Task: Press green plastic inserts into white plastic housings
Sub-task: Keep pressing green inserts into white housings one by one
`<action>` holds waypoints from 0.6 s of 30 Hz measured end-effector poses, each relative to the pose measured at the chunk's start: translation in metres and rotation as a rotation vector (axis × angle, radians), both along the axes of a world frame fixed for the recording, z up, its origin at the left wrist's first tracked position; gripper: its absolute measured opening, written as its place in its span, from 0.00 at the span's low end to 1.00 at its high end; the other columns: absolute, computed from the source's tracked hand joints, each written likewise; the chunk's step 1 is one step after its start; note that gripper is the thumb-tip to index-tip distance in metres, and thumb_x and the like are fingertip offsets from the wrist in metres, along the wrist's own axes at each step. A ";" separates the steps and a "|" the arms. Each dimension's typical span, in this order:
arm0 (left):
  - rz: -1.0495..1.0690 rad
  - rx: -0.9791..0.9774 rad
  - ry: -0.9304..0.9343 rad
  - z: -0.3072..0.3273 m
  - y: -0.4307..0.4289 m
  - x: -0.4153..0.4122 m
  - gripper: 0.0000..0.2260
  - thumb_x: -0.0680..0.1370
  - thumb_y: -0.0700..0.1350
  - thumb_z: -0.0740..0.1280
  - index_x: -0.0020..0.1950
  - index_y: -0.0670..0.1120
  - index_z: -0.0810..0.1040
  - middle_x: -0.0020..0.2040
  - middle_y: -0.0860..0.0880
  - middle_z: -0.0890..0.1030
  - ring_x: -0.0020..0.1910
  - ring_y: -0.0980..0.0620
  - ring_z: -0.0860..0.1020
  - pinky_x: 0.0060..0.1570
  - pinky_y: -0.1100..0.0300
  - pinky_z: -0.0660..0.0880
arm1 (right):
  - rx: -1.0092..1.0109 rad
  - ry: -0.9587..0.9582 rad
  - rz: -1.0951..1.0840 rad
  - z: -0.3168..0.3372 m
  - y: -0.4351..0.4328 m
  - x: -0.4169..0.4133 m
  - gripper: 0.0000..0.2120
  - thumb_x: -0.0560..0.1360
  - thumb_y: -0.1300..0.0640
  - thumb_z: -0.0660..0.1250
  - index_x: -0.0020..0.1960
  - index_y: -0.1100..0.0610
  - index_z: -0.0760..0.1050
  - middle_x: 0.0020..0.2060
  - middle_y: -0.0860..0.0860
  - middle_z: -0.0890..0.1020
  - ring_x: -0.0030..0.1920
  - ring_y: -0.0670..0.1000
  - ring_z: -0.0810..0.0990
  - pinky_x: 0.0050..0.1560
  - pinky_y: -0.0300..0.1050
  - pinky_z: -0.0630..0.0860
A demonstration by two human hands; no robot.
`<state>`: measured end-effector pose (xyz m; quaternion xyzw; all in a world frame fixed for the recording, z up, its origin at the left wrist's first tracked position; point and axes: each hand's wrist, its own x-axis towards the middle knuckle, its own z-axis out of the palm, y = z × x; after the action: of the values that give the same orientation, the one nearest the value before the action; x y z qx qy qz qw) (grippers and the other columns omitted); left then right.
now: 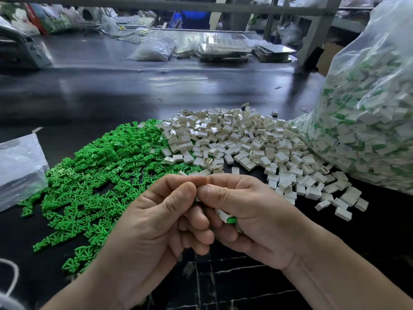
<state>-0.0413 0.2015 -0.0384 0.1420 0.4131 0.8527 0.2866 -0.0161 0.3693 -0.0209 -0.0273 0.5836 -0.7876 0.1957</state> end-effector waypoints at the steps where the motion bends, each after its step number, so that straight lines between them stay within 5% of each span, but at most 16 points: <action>1: 0.005 -0.002 0.009 0.000 0.000 0.001 0.16 0.68 0.48 0.79 0.52 0.44 0.83 0.30 0.43 0.80 0.27 0.48 0.81 0.27 0.59 0.78 | -0.003 0.001 -0.001 0.001 0.000 0.000 0.23 0.75 0.52 0.66 0.63 0.68 0.74 0.29 0.51 0.75 0.23 0.45 0.68 0.18 0.34 0.60; 7: 0.073 -0.018 0.050 0.000 0.002 0.005 0.17 0.67 0.49 0.79 0.52 0.44 0.83 0.28 0.45 0.78 0.24 0.50 0.78 0.25 0.61 0.76 | 0.012 0.032 -0.026 0.000 -0.005 0.004 0.25 0.75 0.50 0.67 0.56 0.73 0.71 0.29 0.52 0.76 0.24 0.46 0.67 0.18 0.35 0.59; 12: 0.035 0.081 0.028 -0.002 0.002 0.005 0.18 0.72 0.54 0.74 0.57 0.44 0.81 0.28 0.46 0.78 0.26 0.49 0.79 0.26 0.60 0.77 | -0.008 0.080 -0.016 0.002 -0.007 0.005 0.12 0.77 0.52 0.66 0.37 0.56 0.75 0.35 0.61 0.72 0.25 0.50 0.66 0.18 0.35 0.59; 14: 0.018 0.082 0.011 -0.005 0.001 0.004 0.17 0.72 0.53 0.74 0.56 0.44 0.81 0.28 0.46 0.78 0.26 0.49 0.79 0.27 0.60 0.77 | 0.011 0.086 0.008 0.001 -0.004 0.005 0.12 0.79 0.54 0.66 0.38 0.56 0.76 0.37 0.62 0.73 0.26 0.51 0.66 0.18 0.35 0.60; 18: 0.067 0.036 0.037 -0.007 0.005 0.004 0.15 0.69 0.50 0.77 0.51 0.44 0.82 0.26 0.46 0.77 0.23 0.50 0.78 0.23 0.61 0.75 | 0.080 0.079 -0.007 -0.003 -0.003 0.004 0.16 0.83 0.56 0.63 0.52 0.71 0.73 0.40 0.62 0.74 0.27 0.51 0.66 0.18 0.36 0.60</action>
<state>-0.0377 0.2061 -0.0456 0.1492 0.4073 0.8664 0.2475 -0.0118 0.3659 -0.0236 -0.0487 0.6220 -0.7627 0.1707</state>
